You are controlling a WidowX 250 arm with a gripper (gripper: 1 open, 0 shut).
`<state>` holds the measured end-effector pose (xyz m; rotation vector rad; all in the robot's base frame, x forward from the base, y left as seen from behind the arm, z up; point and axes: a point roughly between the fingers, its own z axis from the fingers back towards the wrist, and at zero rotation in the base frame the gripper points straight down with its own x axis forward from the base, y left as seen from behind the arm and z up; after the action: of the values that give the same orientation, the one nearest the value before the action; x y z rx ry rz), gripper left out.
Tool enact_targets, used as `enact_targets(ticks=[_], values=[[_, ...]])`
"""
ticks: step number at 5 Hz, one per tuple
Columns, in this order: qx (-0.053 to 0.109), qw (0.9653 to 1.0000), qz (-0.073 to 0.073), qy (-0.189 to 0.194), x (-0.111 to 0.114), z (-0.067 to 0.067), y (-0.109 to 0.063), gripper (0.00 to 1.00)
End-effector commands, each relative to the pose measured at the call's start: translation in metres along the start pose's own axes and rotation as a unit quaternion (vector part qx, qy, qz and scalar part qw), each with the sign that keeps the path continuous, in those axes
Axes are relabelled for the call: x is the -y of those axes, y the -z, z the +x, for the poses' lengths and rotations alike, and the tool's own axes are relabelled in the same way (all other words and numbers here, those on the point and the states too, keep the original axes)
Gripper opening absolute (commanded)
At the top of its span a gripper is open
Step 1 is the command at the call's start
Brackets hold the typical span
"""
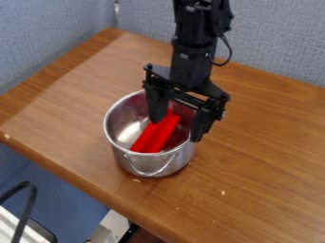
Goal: Move the red object from the metal pot to the table
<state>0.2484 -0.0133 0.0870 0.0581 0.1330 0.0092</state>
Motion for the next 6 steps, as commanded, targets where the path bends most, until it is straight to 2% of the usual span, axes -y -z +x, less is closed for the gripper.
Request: enact_targets(ticks=[1, 2, 4, 5, 6], values=[[0.040, 0.9992, 0.001, -0.007, -0.008, 0.002, -0.019, 1.00], [0.041, 0.9991, 0.003, -0.009, -0.011, 0.000, -0.017, 1.00], [0.042, 0.9990, 0.005, -0.017, 0.010, 0.004, -0.011, 1.00], [0.045, 0.9987, 0.004, -0.025, 0.013, 0.006, -0.010, 1.00], [0.045, 0.9980, 0.003, -0.043, 0.005, 0.002, -0.011, 1.00]])
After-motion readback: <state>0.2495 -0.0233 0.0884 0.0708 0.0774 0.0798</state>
